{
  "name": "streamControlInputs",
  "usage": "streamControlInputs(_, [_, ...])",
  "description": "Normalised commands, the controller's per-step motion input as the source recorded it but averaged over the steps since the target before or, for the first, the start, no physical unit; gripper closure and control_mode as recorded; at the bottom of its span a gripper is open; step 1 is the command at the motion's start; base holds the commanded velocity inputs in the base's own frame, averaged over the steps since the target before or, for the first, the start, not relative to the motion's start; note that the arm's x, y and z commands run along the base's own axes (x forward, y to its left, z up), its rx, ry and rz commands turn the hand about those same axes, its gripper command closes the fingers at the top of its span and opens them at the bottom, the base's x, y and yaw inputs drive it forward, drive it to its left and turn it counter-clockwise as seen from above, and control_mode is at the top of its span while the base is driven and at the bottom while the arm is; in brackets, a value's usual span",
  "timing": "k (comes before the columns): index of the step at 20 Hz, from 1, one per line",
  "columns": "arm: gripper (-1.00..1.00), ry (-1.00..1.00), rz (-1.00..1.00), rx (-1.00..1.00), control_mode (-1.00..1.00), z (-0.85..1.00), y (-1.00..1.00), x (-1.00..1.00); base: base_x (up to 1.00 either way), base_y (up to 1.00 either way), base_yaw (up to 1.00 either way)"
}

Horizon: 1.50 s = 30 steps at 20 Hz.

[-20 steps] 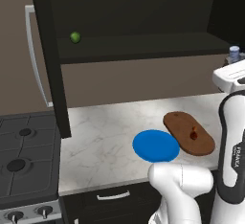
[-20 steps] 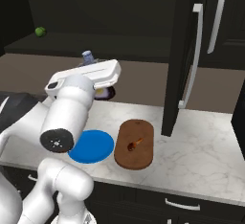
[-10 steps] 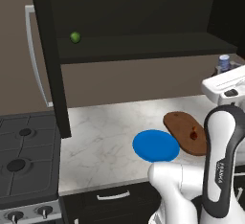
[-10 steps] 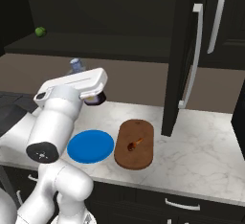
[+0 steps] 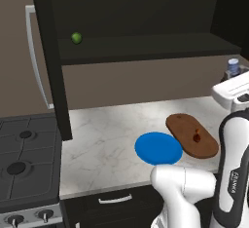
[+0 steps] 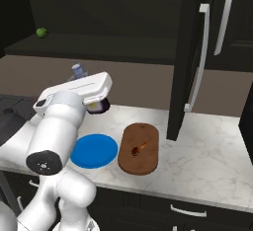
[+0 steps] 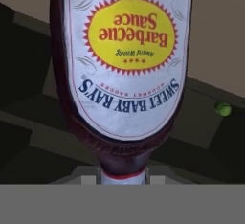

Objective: Pick the chicken drumstick from the plate and place it on the cutting board. Then pick the condiment bottle from the cabinet and place it next to the cutting board.

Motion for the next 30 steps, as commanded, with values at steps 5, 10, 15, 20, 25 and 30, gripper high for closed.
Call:
streamControlInputs(5, [1.00, 0.00, 0.00, 0.00, -1.00, -0.20, 0.01, -0.44, 0.00, 0.00, 0.00])
streamControlInputs(10, [1.00, 0.00, 0.00, 0.00, -1.00, -0.40, 0.12, -0.45, 0.00, 0.00, 0.00])
streamControlInputs(15, [1.00, 0.00, 0.00, 0.00, -1.00, -0.72, 0.32, -0.37, 0.00, 0.00, 0.00])
streamControlInputs(20, [1.00, -0.01, 0.00, 0.00, -1.00, -0.83, 0.49, -0.22, 0.00, 0.00, 0.00])
streamControlInputs(25, [1.00, -0.09, 0.00, 0.00, -1.00, -0.72, 0.52, -0.07, 0.00, 0.00, 0.00])
streamControlInputs(30, [1.00, -0.12, 0.00, 0.00, -1.00, -0.65, 0.43, -0.03, 0.00, 0.00, 0.00])
